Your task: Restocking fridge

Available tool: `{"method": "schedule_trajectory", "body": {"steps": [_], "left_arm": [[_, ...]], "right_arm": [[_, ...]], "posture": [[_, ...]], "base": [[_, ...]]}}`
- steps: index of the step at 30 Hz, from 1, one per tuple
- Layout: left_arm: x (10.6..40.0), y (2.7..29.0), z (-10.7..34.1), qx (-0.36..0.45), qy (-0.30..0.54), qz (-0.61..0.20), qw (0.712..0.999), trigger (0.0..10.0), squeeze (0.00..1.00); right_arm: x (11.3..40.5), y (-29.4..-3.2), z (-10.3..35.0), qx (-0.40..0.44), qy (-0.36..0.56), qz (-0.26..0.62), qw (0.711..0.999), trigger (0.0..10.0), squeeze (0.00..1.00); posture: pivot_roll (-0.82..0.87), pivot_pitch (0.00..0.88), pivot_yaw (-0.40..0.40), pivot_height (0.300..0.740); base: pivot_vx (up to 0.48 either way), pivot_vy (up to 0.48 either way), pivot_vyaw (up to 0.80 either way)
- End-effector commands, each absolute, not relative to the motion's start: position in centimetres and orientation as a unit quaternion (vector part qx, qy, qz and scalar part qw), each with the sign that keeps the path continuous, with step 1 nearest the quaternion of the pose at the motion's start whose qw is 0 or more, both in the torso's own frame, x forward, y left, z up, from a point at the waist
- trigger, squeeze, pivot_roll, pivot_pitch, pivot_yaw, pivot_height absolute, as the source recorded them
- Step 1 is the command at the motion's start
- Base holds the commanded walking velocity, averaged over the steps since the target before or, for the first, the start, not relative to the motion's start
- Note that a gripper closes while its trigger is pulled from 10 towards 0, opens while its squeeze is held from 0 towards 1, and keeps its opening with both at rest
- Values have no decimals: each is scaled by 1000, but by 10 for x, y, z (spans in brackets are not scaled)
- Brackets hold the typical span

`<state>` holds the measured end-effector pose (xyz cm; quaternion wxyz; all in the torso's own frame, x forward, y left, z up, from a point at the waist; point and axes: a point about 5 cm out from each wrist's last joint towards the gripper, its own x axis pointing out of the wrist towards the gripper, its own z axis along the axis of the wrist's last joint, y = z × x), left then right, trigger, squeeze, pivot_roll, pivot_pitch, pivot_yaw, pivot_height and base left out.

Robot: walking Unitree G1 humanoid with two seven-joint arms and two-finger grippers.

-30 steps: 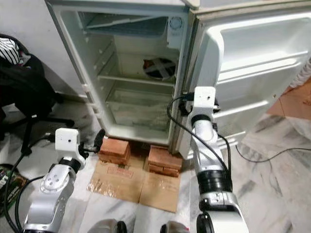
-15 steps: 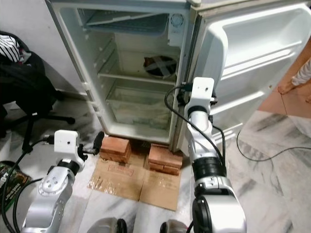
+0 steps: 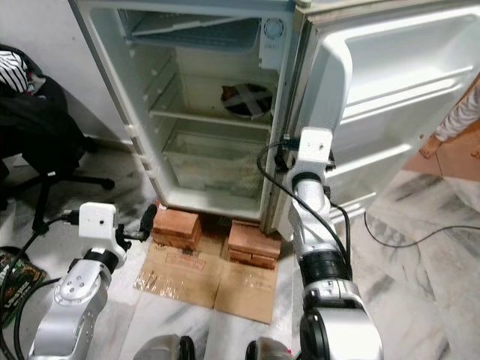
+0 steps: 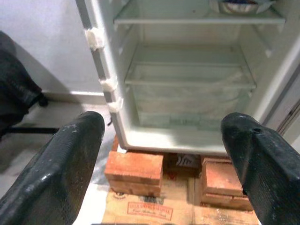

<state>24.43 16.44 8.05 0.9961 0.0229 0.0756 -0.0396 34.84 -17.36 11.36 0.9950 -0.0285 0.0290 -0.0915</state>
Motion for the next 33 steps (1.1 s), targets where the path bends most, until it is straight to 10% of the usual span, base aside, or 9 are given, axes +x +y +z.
{"method": "schedule_trajectory", "body": {"steps": [1,33], "left_arm": [[244,170,83,38,73,-25,996,10000,0],[227,174,87,42,95,-26,994,10000,0]], "right_arm": [[347,-180,120,-39,19,-103,994,10000,0],[385,-123,159,96,-57,34,993,10000,0]], "posture": [[84,162,33,740],[159,172,40,740]], "base": [[0,0,0],[0,0,0]]}}
